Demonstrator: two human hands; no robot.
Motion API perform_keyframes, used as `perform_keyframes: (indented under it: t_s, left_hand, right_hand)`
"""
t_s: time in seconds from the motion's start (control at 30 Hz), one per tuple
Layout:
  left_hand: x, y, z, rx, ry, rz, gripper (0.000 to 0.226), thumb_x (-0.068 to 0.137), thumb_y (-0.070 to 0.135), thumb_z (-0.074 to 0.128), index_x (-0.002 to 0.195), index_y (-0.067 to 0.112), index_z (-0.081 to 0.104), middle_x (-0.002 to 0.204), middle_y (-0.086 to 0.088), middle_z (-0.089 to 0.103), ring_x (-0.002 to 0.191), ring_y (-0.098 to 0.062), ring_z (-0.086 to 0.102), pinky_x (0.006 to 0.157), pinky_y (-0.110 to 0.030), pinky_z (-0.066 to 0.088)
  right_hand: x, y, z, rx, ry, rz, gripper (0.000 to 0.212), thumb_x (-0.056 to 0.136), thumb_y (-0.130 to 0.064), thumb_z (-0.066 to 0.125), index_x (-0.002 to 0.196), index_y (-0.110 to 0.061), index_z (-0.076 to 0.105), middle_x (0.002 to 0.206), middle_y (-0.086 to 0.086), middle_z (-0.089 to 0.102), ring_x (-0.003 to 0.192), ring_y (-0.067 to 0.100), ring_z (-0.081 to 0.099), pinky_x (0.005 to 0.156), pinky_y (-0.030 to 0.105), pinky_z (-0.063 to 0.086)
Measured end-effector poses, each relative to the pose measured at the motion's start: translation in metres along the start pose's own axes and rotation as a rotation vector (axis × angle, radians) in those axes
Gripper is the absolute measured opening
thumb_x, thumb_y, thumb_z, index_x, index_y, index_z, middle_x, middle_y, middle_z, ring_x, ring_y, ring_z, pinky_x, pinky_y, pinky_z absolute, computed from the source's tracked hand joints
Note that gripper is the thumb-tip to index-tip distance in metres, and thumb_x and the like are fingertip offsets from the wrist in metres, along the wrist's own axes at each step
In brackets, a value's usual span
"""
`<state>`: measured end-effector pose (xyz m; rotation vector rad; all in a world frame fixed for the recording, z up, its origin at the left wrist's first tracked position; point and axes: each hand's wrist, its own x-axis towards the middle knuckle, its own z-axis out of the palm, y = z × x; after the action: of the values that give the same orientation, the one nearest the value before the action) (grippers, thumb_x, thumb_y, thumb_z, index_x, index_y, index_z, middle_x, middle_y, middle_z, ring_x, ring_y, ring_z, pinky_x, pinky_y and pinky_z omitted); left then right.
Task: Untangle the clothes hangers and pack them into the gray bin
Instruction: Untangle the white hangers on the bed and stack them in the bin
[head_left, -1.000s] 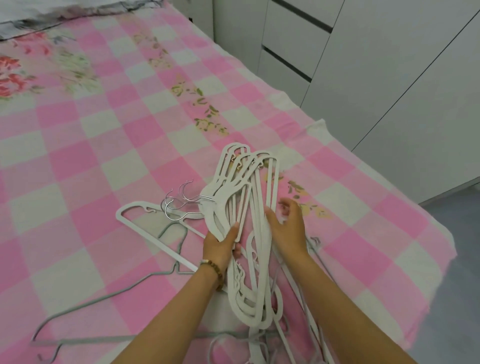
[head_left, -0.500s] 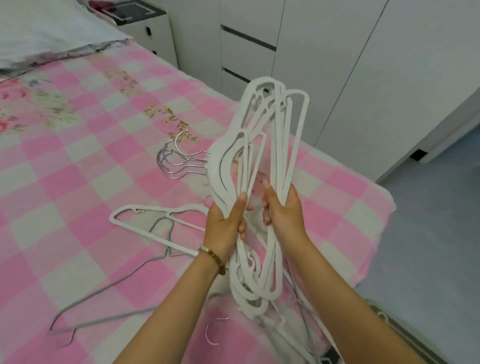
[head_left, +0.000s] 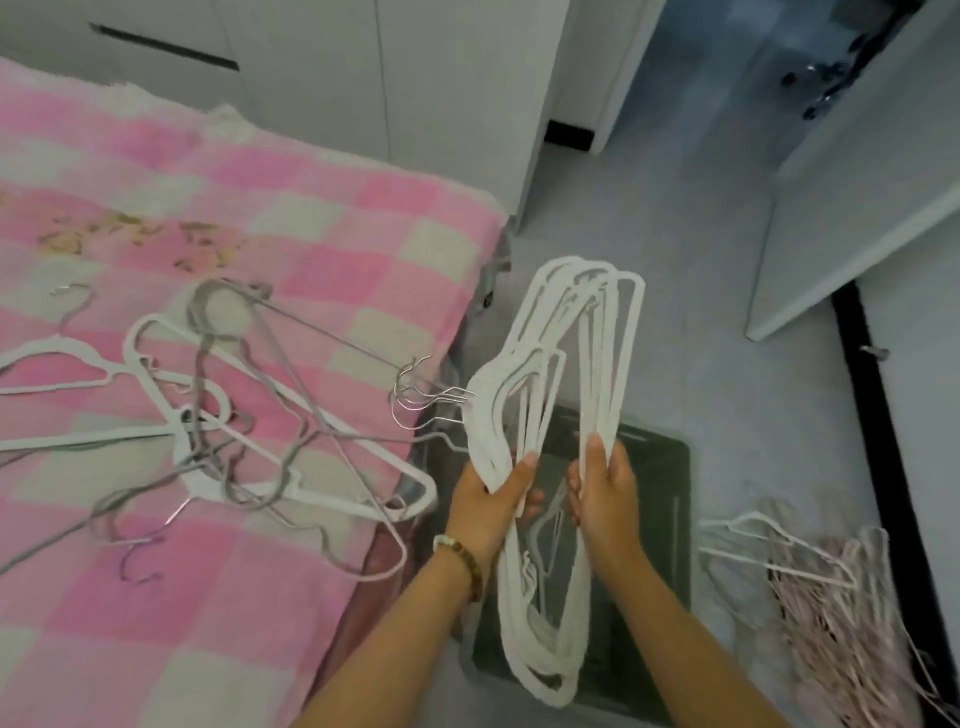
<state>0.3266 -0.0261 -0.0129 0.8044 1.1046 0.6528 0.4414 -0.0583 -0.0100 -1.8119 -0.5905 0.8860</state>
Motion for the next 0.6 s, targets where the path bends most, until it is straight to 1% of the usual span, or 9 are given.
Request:
perform_keyframes:
  t_s: [0.07, 0.1, 0.17, 0.23, 0.27, 0.33, 0.43, 0.5, 0.6]
  left_hand:
    - [0.002, -0.041, 0.029, 0.027, -0.025, -0.028, 0.005, 0.083, 0.025, 0.068, 0.087, 0.027, 0.068, 0.075, 0.002, 0.074, 0.066, -0.01, 0.071, 0.06, -0.02, 0.055]
    - [0.003, -0.062, 0.042, 0.05, -0.033, -0.034, 0.007, 0.082, 0.022, 0.068, 0.087, 0.027, 0.067, 0.075, 0.0, 0.074, 0.066, -0.011, 0.071, 0.059, -0.02, 0.056]
    - [0.009, -0.102, 0.067, 0.076, -0.045, -0.069, 0.013, 0.082, 0.019, 0.068, 0.093, 0.025, 0.066, 0.079, -0.004, 0.074, 0.067, -0.015, 0.07, 0.059, -0.023, 0.058]
    - [0.015, -0.141, 0.088, 0.144, -0.045, -0.109, 0.026, 0.082, 0.019, 0.068, 0.106, 0.017, 0.061, 0.087, -0.009, 0.073, 0.072, -0.018, 0.07, 0.062, -0.023, 0.057]
    - [0.016, -0.159, 0.097, 0.174, -0.031, -0.132, 0.029, 0.082, 0.018, 0.068, 0.109, 0.014, 0.059, 0.089, -0.01, 0.071, 0.073, -0.018, 0.069, 0.063, -0.023, 0.057]
    - [0.02, -0.19, 0.113, 0.202, -0.016, -0.138, 0.023, 0.083, 0.015, 0.068, 0.103, 0.015, 0.059, 0.085, -0.01, 0.069, 0.07, -0.015, 0.068, 0.063, -0.023, 0.057]
    - [0.028, -0.228, 0.126, 0.219, 0.027, -0.148, 0.014, 0.081, 0.014, 0.069, 0.091, 0.021, 0.06, 0.08, -0.007, 0.069, 0.067, -0.015, 0.068, 0.063, -0.027, 0.058]
    - [0.034, -0.246, 0.127, 0.2, 0.061, -0.135, 0.016, 0.081, 0.014, 0.069, 0.092, 0.02, 0.061, 0.076, -0.004, 0.069, 0.064, -0.013, 0.068, 0.06, -0.024, 0.057]
    - [0.043, -0.257, 0.125, 0.192, 0.061, -0.112, 0.018, 0.08, 0.015, 0.07, 0.094, 0.023, 0.061, 0.075, -0.001, 0.07, 0.066, -0.013, 0.07, 0.059, -0.022, 0.057]
  right_hand:
    - [0.002, 0.047, -0.037, -0.029, 0.073, 0.062, 0.027, 0.1, -0.034, 0.034, 0.096, -0.016, 0.053, 0.068, 0.004, 0.051, 0.058, 0.012, 0.051, 0.053, 0.016, 0.046]
    - [0.005, 0.07, -0.054, -0.044, 0.092, 0.091, 0.026, 0.099, -0.035, 0.034, 0.092, -0.02, 0.053, 0.07, 0.003, 0.054, 0.059, 0.011, 0.053, 0.053, 0.013, 0.048]
    - [0.011, 0.113, -0.084, -0.045, 0.108, 0.152, 0.027, 0.099, -0.038, 0.034, 0.084, -0.025, 0.052, 0.067, -0.001, 0.053, 0.055, 0.007, 0.052, 0.049, 0.011, 0.045]
    - [0.016, 0.154, -0.108, -0.044, 0.119, 0.206, 0.029, 0.099, -0.039, 0.033, 0.082, -0.025, 0.051, 0.065, -0.003, 0.052, 0.054, 0.007, 0.049, 0.049, 0.015, 0.041]
    - [0.017, 0.172, -0.119, -0.043, 0.12, 0.23, 0.029, 0.099, -0.039, 0.032, 0.082, -0.023, 0.05, 0.064, -0.004, 0.051, 0.054, 0.007, 0.048, 0.05, 0.016, 0.039]
    - [0.022, 0.205, -0.136, -0.043, 0.112, 0.26, 0.032, 0.099, -0.038, 0.031, 0.082, -0.018, 0.047, 0.063, -0.003, 0.048, 0.054, 0.009, 0.045, 0.05, 0.017, 0.036]
    - [0.03, 0.245, -0.148, -0.047, 0.119, 0.288, 0.034, 0.1, -0.036, 0.032, 0.076, -0.018, 0.046, 0.061, 0.0, 0.045, 0.051, 0.009, 0.044, 0.049, 0.018, 0.036]
    - [0.035, 0.263, -0.147, -0.024, 0.118, 0.276, 0.034, 0.099, -0.036, 0.032, 0.074, -0.018, 0.046, 0.059, 0.0, 0.044, 0.047, 0.005, 0.044, 0.046, 0.015, 0.038]
    - [0.041, 0.275, -0.145, 0.012, 0.124, 0.237, 0.033, 0.099, -0.033, 0.034, 0.074, -0.017, 0.048, 0.057, -0.001, 0.044, 0.039, -0.004, 0.044, 0.041, 0.007, 0.038]
